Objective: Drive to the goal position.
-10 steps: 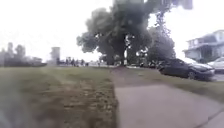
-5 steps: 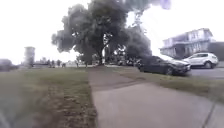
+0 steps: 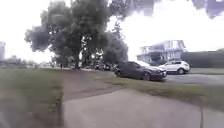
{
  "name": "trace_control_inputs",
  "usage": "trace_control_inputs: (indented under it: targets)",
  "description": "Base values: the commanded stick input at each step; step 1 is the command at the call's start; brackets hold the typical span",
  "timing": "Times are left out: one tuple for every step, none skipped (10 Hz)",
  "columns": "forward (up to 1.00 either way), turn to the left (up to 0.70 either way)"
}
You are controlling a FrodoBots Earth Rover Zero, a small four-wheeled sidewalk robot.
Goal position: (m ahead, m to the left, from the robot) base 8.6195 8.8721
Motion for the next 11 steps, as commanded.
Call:
trace_control_inputs:
  targets:
    - [0.7,0.0]
    - [0.7,0.0]
    - [0.7,0.17]
    - [0.7,0.35]
    - [0.7,0.35]
    - [0.7,0.35]
    - [0.7,0.35]
    - [0.7,0.35]
    - [0.7,0.35]
    - [0.7,0.35]
    - [0.7,0.35]
